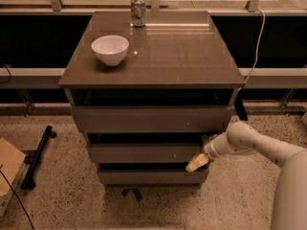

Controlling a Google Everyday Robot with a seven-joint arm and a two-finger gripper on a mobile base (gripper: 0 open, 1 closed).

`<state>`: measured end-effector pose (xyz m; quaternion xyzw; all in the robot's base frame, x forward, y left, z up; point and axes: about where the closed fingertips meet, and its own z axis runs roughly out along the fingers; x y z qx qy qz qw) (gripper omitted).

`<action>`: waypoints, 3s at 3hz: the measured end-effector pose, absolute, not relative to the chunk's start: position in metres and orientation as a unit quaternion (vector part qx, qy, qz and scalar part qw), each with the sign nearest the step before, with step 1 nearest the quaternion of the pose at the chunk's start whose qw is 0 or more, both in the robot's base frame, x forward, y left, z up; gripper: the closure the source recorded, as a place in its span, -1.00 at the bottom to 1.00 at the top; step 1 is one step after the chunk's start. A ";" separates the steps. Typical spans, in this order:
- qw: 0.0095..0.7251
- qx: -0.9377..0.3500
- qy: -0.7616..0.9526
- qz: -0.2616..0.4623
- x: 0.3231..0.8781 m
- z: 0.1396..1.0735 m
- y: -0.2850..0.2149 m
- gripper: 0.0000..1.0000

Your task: Open middle drawer

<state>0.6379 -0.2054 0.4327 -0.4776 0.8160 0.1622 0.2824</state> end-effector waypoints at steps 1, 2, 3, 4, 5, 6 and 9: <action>0.271 -0.475 0.817 0.185 0.645 0.412 -0.197 -1.00; 0.271 -0.475 0.817 0.185 0.645 0.416 -0.197 -0.65; 0.271 -0.475 0.817 0.185 0.645 0.417 -0.197 -0.16; 0.271 -0.475 0.817 0.185 0.645 0.420 -0.197 0.28; 0.271 -0.475 0.817 0.185 0.645 0.424 -0.197 0.08; 0.271 -0.475 0.817 0.185 0.645 0.425 -0.197 -0.42; 0.237 -0.496 0.813 0.194 0.619 0.417 -0.199 1.00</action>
Offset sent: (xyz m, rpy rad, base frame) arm -0.0206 0.0355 -0.0431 0.0965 0.1770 0.1155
